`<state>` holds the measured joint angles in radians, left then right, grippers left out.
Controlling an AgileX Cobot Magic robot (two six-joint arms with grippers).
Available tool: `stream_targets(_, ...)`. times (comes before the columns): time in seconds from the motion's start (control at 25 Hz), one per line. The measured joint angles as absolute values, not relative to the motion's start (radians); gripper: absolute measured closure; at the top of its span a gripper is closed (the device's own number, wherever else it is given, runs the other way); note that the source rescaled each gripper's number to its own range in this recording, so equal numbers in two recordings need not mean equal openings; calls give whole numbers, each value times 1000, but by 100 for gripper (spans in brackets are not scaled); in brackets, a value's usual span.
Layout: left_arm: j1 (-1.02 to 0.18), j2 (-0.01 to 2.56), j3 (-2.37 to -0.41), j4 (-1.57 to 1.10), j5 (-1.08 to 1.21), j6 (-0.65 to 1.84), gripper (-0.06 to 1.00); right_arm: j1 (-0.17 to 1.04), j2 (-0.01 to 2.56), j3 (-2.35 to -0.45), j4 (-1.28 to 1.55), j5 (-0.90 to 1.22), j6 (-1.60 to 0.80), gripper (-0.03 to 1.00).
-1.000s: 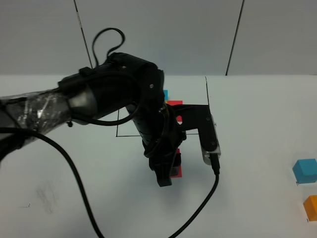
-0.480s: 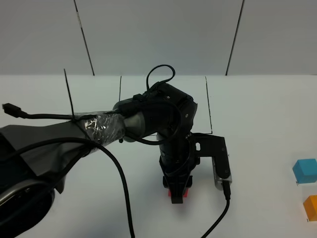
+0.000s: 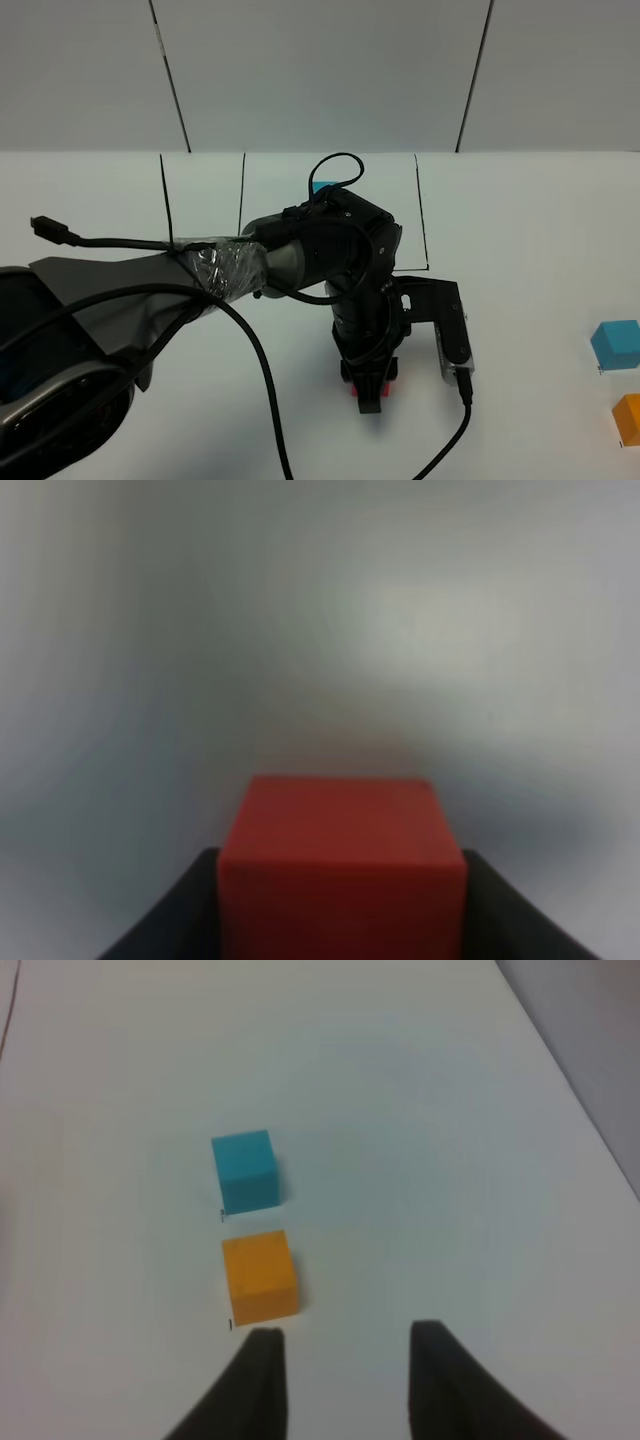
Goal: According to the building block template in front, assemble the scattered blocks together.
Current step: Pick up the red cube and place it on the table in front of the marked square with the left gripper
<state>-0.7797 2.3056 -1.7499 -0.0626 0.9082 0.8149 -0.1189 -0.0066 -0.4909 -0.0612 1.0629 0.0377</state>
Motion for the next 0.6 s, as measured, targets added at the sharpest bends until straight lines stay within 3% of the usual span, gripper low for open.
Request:
stream_targets(0.48, -780, 2310, -1751, -66, 904, 813, 94, -119, -7, -491, -61, 1063, 38, 97)
stream_targets(0.56, -780, 2312, -1751, -68, 904, 812, 85, -119, -7, -491, -61, 1063, 38, 97)
stream_targets(0.6, -780, 2318, -1751, -68, 905, 809, 76, -119, -7, -491, -61, 1063, 38, 97)
